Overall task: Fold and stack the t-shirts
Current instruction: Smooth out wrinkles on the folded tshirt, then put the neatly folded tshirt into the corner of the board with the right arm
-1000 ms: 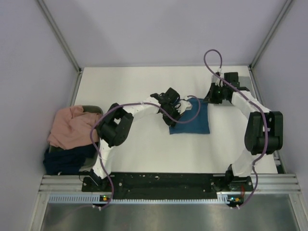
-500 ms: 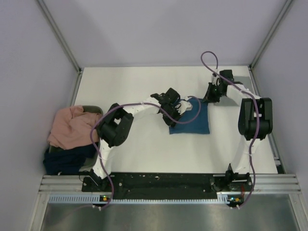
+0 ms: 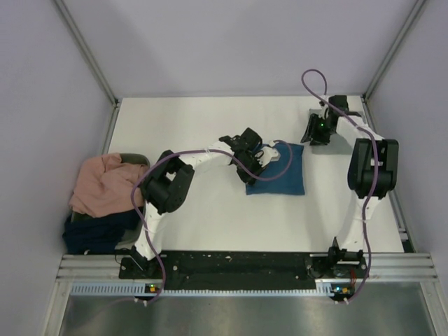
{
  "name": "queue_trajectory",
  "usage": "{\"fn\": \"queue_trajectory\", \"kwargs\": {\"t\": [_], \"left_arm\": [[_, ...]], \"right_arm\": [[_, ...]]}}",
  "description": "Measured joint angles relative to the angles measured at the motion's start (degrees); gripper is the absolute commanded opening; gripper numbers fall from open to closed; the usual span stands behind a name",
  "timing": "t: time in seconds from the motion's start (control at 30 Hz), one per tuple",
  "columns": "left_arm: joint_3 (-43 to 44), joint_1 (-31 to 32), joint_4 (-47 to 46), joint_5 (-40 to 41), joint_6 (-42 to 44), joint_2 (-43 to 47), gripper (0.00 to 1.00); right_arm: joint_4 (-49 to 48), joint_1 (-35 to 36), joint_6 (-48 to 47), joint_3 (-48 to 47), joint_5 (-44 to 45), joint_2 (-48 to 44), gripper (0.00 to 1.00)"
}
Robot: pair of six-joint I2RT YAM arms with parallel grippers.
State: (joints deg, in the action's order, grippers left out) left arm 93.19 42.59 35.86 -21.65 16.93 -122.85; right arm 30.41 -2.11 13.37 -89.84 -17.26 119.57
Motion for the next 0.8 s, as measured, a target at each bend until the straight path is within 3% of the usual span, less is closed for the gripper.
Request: {"fn": "queue_trajectory", "kwargs": {"t": [0.07,0.27,0.43,0.5,0.7,0.8], "left_arm": [[0.0,0.0,0.0,0.0,0.0,0.0,0.15],[0.0,0.1,0.1,-0.1,0.2,0.0,0.17],[0.0,0.1,0.1,-0.1,0.2,0.0,0.19],[0.0,0.2,0.1,-0.1,0.2,0.0,0.19],[0.0,0.2,0.1,0.0,0.4,0.0,0.20],[0.0,0.2,0.2,0.1,0.7,0.0,0.22]], "right_arm": [[0.1,0.0,-0.9,2.7,0.6,-4.3,0.61],[-0.7,0.0,-2.5,15.8,-2.2,-21.8,0.64],[-1.8,0.1,-2.7,23.5,-6.3,-20.6,0.62],[-3.1,0.1,-2.7,25.5,-9.1,-16.3,0.55],[-9.7,0.0,0.3,26.0,-21.3,-10.1,0.01],[-11.8,-0.3,1.8,26.1,-25.4,-8.1,0.00]]}}
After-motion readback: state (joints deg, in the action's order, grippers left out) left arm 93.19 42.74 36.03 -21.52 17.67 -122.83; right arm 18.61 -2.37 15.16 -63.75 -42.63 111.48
